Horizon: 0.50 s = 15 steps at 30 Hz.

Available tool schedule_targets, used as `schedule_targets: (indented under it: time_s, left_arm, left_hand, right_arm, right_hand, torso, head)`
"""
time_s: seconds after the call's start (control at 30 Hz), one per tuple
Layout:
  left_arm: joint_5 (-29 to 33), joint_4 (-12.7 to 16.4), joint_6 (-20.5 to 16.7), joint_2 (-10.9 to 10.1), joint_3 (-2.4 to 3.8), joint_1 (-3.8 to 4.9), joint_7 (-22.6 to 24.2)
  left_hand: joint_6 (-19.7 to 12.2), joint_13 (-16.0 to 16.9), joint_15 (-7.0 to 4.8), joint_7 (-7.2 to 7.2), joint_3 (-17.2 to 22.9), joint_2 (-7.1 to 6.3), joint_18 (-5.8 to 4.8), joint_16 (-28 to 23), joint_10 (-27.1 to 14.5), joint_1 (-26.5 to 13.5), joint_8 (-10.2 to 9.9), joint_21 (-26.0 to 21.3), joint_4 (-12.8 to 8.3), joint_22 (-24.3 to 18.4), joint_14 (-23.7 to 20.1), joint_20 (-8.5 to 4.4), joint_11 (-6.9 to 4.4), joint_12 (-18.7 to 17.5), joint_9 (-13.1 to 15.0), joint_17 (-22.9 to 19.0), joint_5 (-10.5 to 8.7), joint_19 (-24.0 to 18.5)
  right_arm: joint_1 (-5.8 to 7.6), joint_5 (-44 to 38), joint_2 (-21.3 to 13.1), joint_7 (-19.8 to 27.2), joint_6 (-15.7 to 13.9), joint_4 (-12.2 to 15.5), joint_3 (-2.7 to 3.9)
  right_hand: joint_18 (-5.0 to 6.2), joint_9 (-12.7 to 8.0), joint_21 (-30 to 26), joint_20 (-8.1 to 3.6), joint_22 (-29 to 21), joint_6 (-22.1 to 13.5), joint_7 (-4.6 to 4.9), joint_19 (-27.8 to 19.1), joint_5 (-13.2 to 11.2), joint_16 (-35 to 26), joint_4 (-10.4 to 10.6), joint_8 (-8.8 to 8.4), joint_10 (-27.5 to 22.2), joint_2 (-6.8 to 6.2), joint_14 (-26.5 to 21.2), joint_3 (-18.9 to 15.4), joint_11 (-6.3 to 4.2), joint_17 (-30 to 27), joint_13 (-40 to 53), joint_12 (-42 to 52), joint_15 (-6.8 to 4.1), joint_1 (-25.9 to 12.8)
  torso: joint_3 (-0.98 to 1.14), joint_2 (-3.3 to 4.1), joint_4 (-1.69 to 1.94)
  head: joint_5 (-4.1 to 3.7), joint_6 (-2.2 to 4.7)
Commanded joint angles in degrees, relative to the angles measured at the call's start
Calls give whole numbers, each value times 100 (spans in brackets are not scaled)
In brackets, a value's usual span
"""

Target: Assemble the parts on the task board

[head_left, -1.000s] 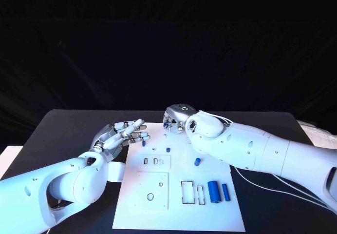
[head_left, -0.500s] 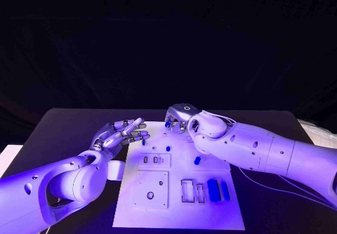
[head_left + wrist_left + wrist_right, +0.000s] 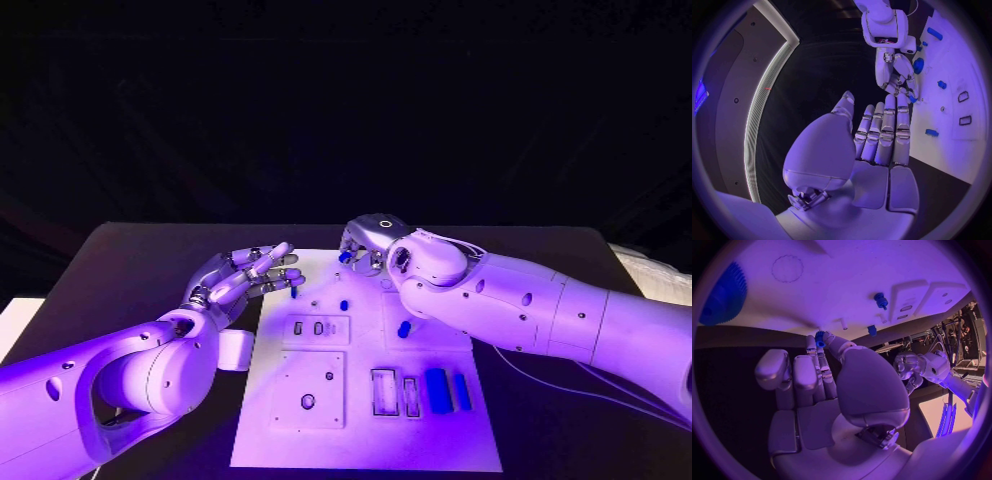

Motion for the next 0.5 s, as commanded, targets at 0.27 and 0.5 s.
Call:
schedule_targets:
  time_s: [0.27,0.5]
  left_arm:
    - [4,6,131,11,5,13,5]
    - [5,-22,135,39,5,13,-8]
  left_hand:
    - [-27,-9,26,20,-6,36,16,-49,-55,9,-46,-26,-36,-13,-25,45,18,-35,-5,10,-25,0]
    - [-31,-10,27,21,-8,37,16,-54,-61,11,-49,-29,-41,-14,-28,46,19,-37,-5,11,-25,-1]
  right_arm:
    - [-3,-21,76,-79,36,-89,-3]
    - [-2,5,116,-87,116,-146,-4]
  right_hand:
    - [-49,-85,-3,68,-72,-330,120,-101,-21,-30,116,-9,-420,-192,98,-66,110,-146,-22,-7,78,-90]
    - [-46,-89,-9,79,-85,-363,120,-111,-23,-38,122,-7,-459,-195,94,-71,117,-165,-20,-3,87,-79]
  torso:
    - [-8,8,8]
    - [-11,9,12]
  head:
    - [-12,5]
    - [-27,-8]
